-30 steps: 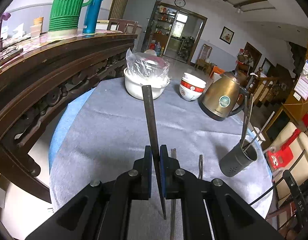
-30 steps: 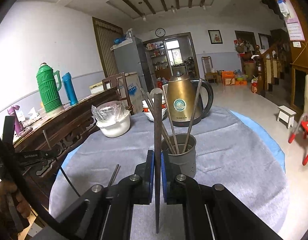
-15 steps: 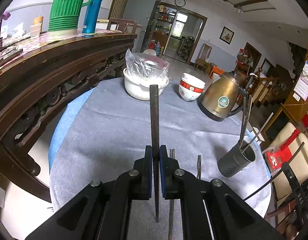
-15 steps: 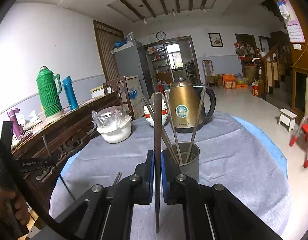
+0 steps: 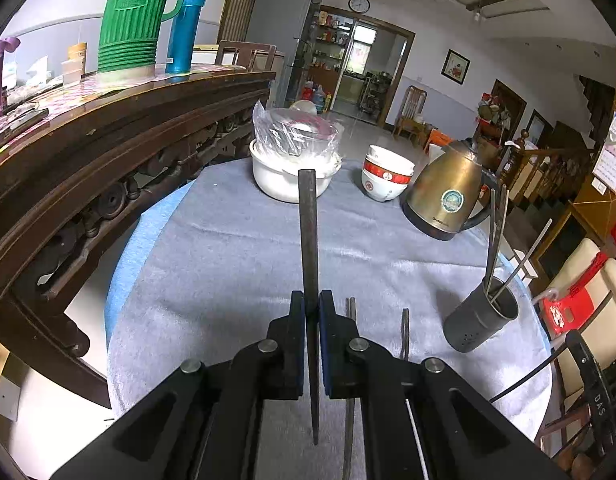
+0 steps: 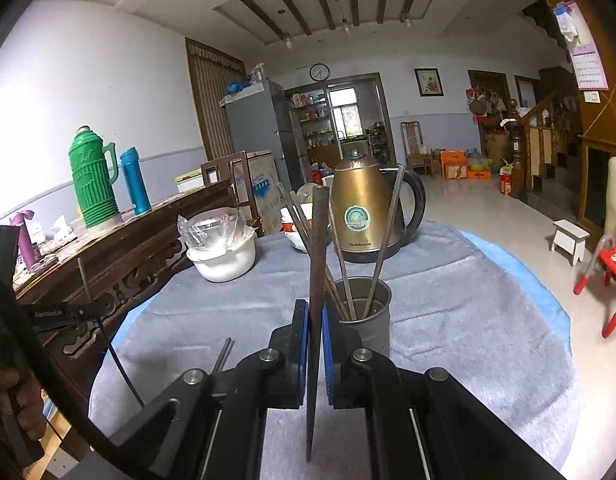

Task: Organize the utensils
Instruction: 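Lower both held chopsticks into the grey utensil cup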

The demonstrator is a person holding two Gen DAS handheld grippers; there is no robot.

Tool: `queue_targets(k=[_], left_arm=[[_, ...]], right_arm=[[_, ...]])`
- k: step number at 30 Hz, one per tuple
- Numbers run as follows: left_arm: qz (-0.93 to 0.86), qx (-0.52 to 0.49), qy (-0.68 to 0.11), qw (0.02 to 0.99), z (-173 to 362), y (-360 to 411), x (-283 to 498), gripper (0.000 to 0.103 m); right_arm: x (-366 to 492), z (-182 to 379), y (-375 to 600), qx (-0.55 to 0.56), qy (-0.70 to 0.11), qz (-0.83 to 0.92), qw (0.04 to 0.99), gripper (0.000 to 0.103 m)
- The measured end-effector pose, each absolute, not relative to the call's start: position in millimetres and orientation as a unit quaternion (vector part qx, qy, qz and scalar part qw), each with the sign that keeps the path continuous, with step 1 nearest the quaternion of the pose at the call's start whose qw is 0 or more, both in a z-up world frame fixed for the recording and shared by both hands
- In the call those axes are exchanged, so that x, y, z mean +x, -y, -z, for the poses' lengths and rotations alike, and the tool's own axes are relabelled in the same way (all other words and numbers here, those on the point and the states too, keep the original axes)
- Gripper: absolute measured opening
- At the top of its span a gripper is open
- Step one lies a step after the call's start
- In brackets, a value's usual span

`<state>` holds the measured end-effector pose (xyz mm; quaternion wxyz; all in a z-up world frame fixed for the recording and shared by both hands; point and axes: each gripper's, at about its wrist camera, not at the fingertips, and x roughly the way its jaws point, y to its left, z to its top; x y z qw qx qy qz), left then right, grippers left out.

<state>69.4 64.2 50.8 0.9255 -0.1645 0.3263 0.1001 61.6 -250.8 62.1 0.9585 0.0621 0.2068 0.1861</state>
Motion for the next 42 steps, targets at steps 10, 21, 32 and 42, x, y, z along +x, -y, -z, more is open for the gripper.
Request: queue_targets(k=[10, 21, 32, 42], left_arm=[[-0.102, -0.157, -0.328, 0.926, -54, -62, 60, 0.007], [-0.089, -0.177, -0.33, 0.923, -56, -66, 54, 0.007], [-0.046, -0.213, -0.3, 0.929, -93, -65, 67, 0.007], [0.041, -0.235, -0.231, 0.943, -154, -24, 115, 0.007]], right_arm=[[47, -63, 255, 0.059, -0.208, -0.187, 0.958, 0.007], [43, -64, 257, 0.065, -0.211, -0.187, 0.957, 0.007], [48, -94, 297, 0.131, -0.189, -0.185, 0.955, 0.007], [76, -149, 333, 0.163, -0.114, -0.167, 0.966, 0.007]])
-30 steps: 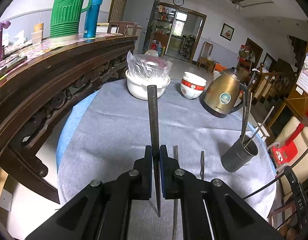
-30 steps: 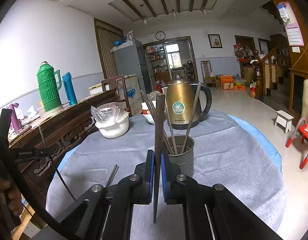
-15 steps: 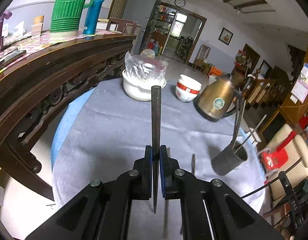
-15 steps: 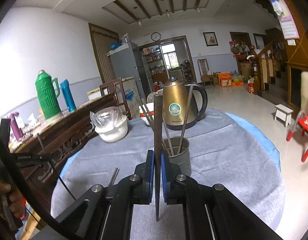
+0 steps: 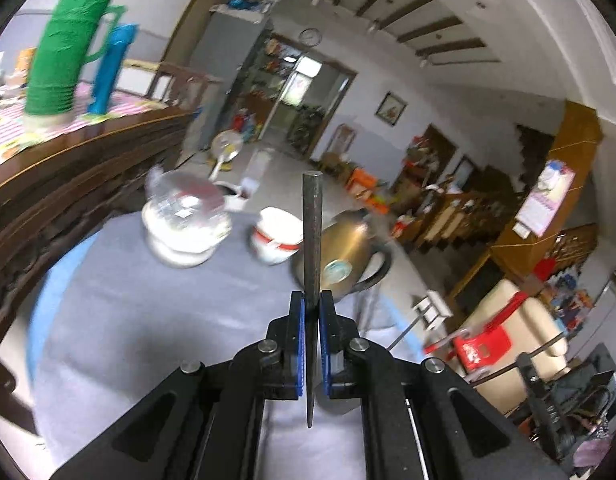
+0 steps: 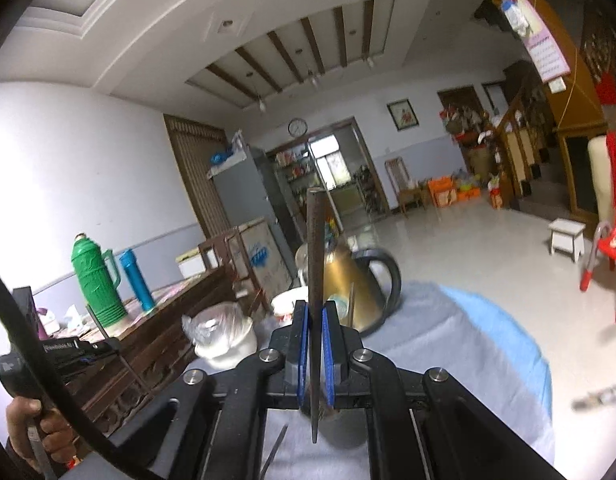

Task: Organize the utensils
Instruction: 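Lower both held chopsticks into the grey utensil cup, then open both tools and release the chopsticks into the cup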

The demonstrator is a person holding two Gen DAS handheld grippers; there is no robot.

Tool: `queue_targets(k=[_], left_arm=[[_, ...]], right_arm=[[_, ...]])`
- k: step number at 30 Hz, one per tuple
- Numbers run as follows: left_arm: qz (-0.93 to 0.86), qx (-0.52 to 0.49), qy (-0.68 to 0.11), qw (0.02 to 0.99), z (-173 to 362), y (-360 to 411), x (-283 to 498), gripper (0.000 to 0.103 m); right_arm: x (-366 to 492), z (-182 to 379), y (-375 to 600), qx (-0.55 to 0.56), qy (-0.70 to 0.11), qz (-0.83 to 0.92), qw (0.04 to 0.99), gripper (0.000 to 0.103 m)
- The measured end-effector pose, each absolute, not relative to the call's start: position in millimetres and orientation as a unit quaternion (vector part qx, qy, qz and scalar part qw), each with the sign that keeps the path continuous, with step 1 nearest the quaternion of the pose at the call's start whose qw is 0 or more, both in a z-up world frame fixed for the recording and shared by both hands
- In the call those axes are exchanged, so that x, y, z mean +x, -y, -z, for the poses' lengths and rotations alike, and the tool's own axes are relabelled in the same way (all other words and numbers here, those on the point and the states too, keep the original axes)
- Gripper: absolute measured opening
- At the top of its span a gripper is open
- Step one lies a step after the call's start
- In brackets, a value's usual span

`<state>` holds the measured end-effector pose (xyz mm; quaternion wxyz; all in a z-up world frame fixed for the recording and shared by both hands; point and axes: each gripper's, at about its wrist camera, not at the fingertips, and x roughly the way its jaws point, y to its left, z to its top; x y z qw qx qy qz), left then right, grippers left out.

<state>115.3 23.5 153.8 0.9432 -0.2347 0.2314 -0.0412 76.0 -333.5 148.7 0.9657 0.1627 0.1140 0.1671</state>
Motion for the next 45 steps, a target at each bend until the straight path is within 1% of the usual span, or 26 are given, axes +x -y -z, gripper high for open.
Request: queue_targets(k=[5, 10, 14, 28, 40, 41, 42, 43, 44, 45], left_arm=[[0.071, -0.239, -0.221, 0.943, -159, 10, 152, 0.007], [0.086, -0.223, -0.216, 0.947, -156, 37, 180, 0.007], [0.084, -0.202, -0.231, 0.948, -141, 54, 199, 0.007], [0.079, -0.135, -0.276, 0.948, -101, 86, 214, 0.007], [0.091, -0.118, -0.318, 0.936, -80, 98, 222, 0.008], [0.09, -0.119, -0.319, 0.936, -80, 97, 222, 0.01], [0.089, -0.122, -0.319, 0.936, -83, 96, 220, 0.016], [0.09, -0.125, -0.317, 0.936, -86, 93, 218, 0.024], [0.088, -0.128, -0.313, 0.937, -90, 91, 215, 0.029], [0.086, -0.13, -0.306, 0.939, -94, 88, 211, 0.036]], right_arm=[[105, -154, 326, 0.146, -0.106, -0.157, 0.971, 0.007], [135, -144, 315, 0.13, -0.125, -0.155, 0.971, 0.007], [154, -131, 309, 0.118, -0.145, -0.156, 0.97, 0.007], [191, -94, 300, 0.125, -0.205, -0.168, 0.956, 0.007], [210, -73, 294, 0.134, -0.257, -0.17, 0.942, 0.008], [212, -73, 294, 0.134, -0.259, -0.166, 0.942, 0.009], [212, -73, 295, 0.133, -0.262, -0.163, 0.942, 0.01], [213, -74, 296, 0.131, -0.264, -0.162, 0.942, 0.012], [214, -77, 297, 0.129, -0.262, -0.158, 0.943, 0.02], [213, -80, 298, 0.128, -0.258, -0.153, 0.946, 0.032]])
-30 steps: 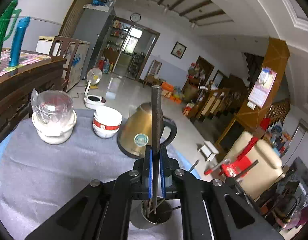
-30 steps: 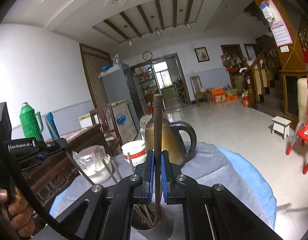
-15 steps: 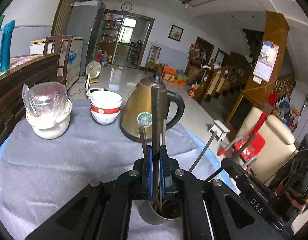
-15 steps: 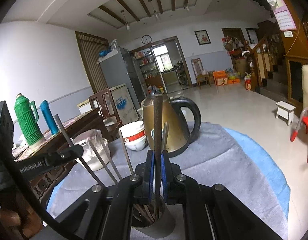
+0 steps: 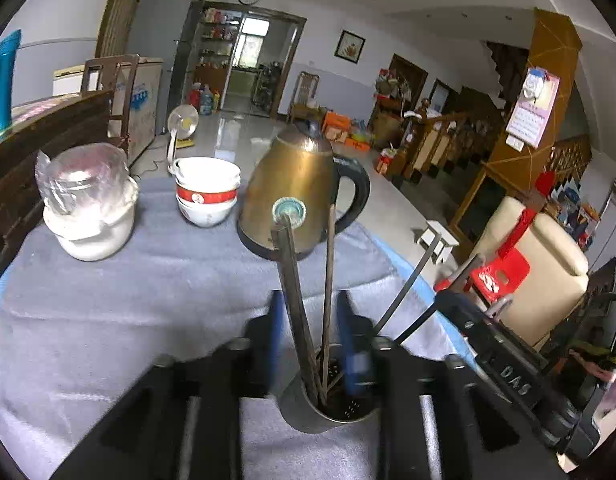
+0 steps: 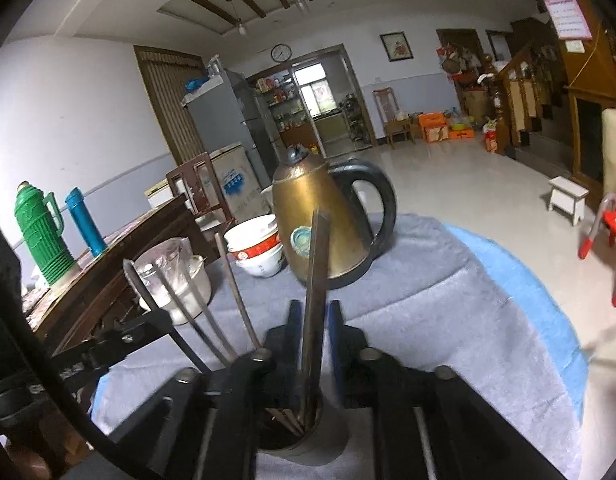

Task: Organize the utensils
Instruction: 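Open both tools and release the chopsticks into the cup, then move both open tools down to the remaining chopsticks on the cloth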

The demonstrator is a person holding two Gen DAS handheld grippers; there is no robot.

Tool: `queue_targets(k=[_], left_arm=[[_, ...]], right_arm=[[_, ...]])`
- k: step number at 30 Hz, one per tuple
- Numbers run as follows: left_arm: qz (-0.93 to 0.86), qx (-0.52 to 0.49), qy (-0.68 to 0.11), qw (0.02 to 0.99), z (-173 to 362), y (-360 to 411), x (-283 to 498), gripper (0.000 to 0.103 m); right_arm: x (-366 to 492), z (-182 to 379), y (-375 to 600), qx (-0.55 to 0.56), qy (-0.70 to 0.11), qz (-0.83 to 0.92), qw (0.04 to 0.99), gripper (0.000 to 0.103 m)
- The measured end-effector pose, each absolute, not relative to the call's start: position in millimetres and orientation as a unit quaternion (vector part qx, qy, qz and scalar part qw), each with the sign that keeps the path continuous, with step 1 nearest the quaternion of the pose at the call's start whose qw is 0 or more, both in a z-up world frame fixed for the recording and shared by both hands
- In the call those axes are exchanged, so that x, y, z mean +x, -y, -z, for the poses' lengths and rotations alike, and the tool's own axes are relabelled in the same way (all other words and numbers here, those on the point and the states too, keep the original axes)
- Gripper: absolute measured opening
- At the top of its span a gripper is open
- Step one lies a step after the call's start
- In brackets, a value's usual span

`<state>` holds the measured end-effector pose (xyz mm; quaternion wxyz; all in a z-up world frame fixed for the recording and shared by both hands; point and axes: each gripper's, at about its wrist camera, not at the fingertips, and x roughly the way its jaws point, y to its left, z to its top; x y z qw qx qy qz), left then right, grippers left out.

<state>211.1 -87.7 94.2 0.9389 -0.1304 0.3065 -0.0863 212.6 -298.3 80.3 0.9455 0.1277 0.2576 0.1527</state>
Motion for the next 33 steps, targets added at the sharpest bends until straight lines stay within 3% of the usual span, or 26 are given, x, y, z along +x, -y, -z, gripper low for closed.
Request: queue_targets(k=[1, 2, 3, 12, 17, 22, 26, 33], left_arm=[[0.084, -0.134, -0.298, 0.941, -99, 84, 208, 0.039], [0.081, -0.139, -0.291, 0.943, -103, 79, 204, 0.041], [0.079, -0.144, -0.285, 0.944, -107, 74, 199, 0.044], [0.002, -0.152, -0.236, 0.96, -113, 5, 129, 0.073], [-0.066, -0.136, -0.273, 0.95, -66, -35, 103, 0.074], [-0.107, -0.171, -0.345, 0.917, -10, -71, 77, 0.074], [-0.128, -0.175, -0.359, 0.908, 8, -83, 64, 0.074], [-0.124, -0.175, -0.355, 0.91, 11, -79, 60, 0.074]], right_arm=[[209, -86, 302, 0.13, -0.247, -0.145, 0.949, 0.039], [205, -92, 306, 0.136, -0.236, -0.138, 0.952, 0.062], [200, -97, 311, 0.142, -0.222, -0.132, 0.956, 0.071], [119, -131, 319, 0.144, -0.142, -0.121, 0.972, 0.071], [66, -110, 289, 0.104, -0.139, -0.131, 0.976, 0.078], [58, -69, 256, 0.091, -0.237, -0.162, 0.954, 0.079], [23, -85, 236, 0.053, -0.163, -0.18, 0.969, 0.079], [41, -58, 209, 0.032, -0.245, -0.216, 0.944, 0.079]])
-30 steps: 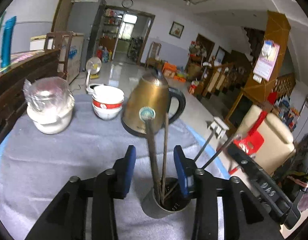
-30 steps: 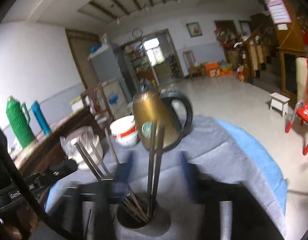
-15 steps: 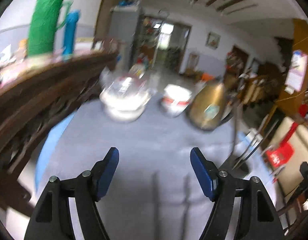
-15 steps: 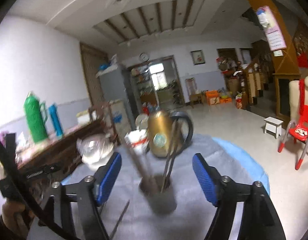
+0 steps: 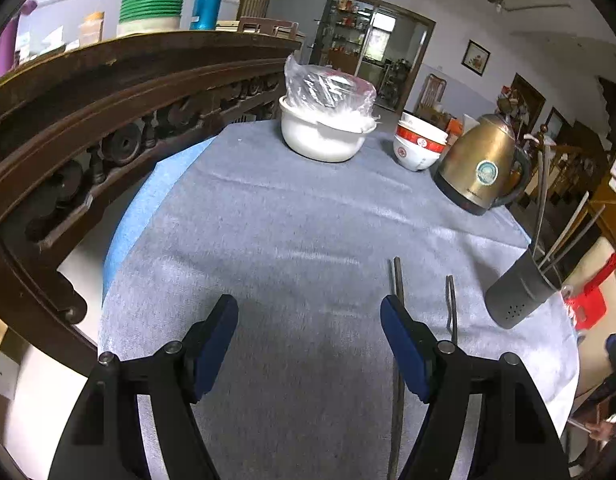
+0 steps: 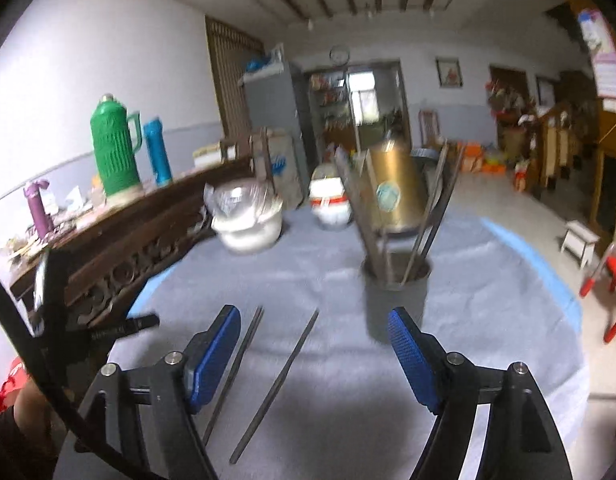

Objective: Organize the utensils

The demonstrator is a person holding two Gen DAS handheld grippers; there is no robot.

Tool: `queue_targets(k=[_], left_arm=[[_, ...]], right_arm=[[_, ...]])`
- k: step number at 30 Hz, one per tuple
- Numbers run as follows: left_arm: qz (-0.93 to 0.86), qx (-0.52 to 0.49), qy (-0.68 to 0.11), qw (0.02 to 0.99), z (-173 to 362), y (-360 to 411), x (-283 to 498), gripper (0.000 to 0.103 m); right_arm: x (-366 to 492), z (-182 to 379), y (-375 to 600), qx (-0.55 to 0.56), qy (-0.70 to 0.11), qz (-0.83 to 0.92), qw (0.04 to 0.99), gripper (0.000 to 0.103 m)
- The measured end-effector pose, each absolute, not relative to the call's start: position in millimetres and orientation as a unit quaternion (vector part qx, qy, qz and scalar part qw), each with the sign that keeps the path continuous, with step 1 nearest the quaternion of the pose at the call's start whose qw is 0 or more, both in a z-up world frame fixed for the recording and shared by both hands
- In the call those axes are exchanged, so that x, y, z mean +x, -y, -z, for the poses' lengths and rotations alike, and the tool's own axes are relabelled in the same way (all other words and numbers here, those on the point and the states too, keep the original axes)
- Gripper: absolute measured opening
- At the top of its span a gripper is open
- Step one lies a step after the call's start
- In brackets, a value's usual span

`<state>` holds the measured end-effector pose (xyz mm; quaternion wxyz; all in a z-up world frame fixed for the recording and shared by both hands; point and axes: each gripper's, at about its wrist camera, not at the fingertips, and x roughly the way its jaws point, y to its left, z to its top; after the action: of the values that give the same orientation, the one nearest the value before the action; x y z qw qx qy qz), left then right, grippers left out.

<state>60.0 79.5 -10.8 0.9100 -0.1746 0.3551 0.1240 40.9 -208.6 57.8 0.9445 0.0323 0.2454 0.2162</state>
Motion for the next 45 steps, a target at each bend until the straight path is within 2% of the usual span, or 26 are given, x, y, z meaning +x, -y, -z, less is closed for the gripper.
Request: queue_targets(k=[5, 7, 12, 16, 25, 31, 33, 39, 45], left_arm=[[-0.112, -0.165, -0.377, 0.904, 21, -69, 63, 0.074], [-0.11, -0.158, -0.382, 0.904, 22, -63, 65, 0.074], [-0.102, -0.138, -0.39, 0.905, 23, -51, 67, 0.074], [-0.092, -0.138, -0.401, 0.901, 28, -48, 69, 0.074], [-0.087, -0.174, -0.417, 0.888, 39, -64, 68, 0.074], [-0.076, -0.192, -0.428, 0.88, 44, -72, 70, 0.074], [-0.074, -0.192, -0.429, 0.879, 45, -72, 71, 0.074], [-0.062, -0.188, -0.44, 0.876, 44, -66, 74, 0.074], [-0.042, -0.179, -0.456, 0.871, 44, -50, 81, 0.074]], right_arm=[[46, -28, 202, 0.038, -0.301, -0.232, 0.924, 0.078], [54, -16, 200, 0.042, -0.329, -0.24, 0.913, 0.074], [72, 7, 203, 0.066, -0.393, -0.254, 0.881, 0.045], [92, 23, 199, 0.07, -0.442, -0.256, 0.857, 0.04], [142, 53, 165, 0.127, -0.535, -0.275, 0.789, 0.037], [152, 66, 147, 0.122, -0.566, -0.259, 0.774, 0.023], [152, 71, 142, 0.112, -0.578, -0.254, 0.768, 0.012], [152, 66, 146, 0.084, -0.583, -0.255, 0.767, 0.007], [145, 56, 176, 0.082, -0.584, -0.246, 0.769, 0.007]])
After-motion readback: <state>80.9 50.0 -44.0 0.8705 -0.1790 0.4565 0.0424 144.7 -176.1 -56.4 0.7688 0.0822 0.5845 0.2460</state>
